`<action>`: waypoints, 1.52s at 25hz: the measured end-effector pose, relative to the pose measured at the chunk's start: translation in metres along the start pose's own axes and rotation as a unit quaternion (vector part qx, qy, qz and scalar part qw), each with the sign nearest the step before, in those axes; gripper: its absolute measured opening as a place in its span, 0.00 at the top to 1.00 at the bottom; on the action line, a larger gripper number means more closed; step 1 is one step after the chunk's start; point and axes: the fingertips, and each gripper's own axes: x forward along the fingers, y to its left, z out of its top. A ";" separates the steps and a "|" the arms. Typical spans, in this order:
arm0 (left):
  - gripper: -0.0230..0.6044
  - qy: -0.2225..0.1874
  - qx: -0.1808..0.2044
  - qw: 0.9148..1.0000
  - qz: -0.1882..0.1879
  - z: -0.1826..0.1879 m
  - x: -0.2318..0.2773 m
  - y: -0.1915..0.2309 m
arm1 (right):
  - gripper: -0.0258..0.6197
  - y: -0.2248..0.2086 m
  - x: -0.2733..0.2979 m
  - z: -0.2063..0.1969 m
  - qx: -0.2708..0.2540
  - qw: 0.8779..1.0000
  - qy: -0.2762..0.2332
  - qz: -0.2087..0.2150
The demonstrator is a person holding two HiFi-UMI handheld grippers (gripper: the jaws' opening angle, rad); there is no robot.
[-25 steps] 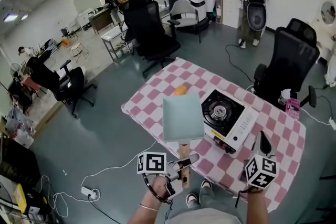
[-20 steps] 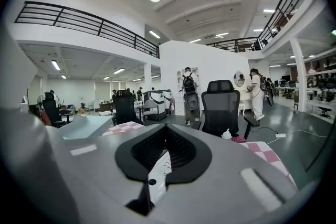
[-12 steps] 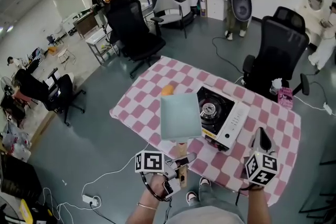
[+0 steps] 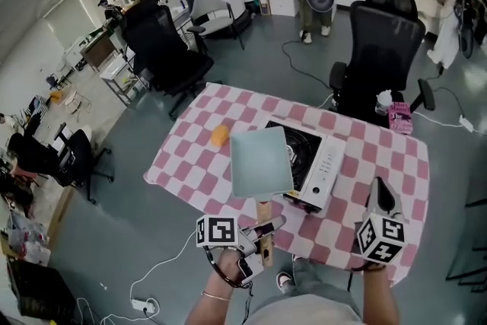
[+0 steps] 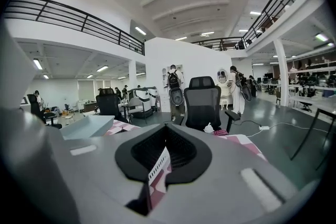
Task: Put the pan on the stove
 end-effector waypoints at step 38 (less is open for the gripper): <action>0.83 0.211 0.075 0.975 0.004 0.041 0.038 0.034 | 0.95 -0.015 0.118 -0.070 0.003 0.997 0.076 -0.030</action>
